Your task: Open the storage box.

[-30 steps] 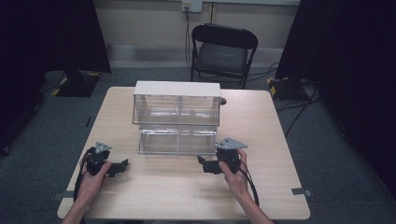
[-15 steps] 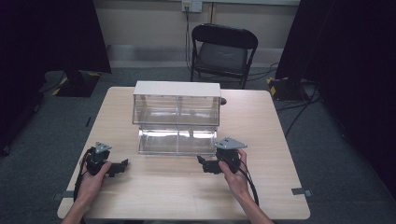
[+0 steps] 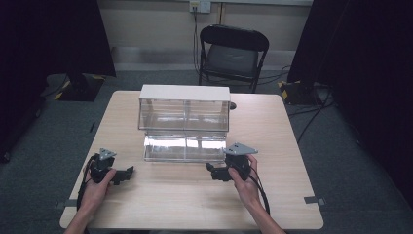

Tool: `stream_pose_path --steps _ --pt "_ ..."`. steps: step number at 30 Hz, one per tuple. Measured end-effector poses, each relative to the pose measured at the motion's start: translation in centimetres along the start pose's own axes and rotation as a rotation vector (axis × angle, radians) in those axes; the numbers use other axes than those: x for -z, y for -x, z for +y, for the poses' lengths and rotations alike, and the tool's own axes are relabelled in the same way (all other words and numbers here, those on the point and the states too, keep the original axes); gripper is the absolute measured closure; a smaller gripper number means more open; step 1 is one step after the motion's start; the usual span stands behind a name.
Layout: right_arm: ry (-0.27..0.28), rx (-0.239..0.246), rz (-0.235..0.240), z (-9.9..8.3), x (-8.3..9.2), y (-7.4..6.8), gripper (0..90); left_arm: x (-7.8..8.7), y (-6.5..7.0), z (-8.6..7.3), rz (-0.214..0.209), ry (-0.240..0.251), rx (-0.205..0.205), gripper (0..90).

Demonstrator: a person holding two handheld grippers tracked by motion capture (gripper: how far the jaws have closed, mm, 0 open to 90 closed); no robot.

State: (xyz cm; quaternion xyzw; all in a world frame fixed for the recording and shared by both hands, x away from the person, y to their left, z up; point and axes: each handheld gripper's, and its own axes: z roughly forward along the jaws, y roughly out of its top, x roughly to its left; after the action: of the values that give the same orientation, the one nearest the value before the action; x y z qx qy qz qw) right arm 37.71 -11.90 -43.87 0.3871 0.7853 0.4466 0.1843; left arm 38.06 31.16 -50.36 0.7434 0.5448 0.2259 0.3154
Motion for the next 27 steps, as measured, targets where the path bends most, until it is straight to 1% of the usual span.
stream_pose_path --steps 7,11,14,20,27 --pt "0.005 -0.009 0.001 0.08 0.18 0.04 10.9 0.00 0.00 0.00 0.000 0.000 0.000 0.0" --pt "0.015 -0.003 0.002 0.25 0.39 0.02 11.0 0.00 0.00 0.00 0.000 0.000 0.000 0.0" --pt "0.021 -0.009 0.005 0.47 0.60 0.00 11.0 0.00 -0.01 0.00 0.001 0.000 -0.002 0.0" --pt "0.016 -0.001 0.005 0.43 0.50 0.03 11.0 0.00 0.00 0.00 0.000 0.000 0.000 0.0" --pt "0.046 0.000 0.004 0.58 0.78 -0.07 10.9 0.00 0.00 0.00 0.000 0.000 0.000 0.0"
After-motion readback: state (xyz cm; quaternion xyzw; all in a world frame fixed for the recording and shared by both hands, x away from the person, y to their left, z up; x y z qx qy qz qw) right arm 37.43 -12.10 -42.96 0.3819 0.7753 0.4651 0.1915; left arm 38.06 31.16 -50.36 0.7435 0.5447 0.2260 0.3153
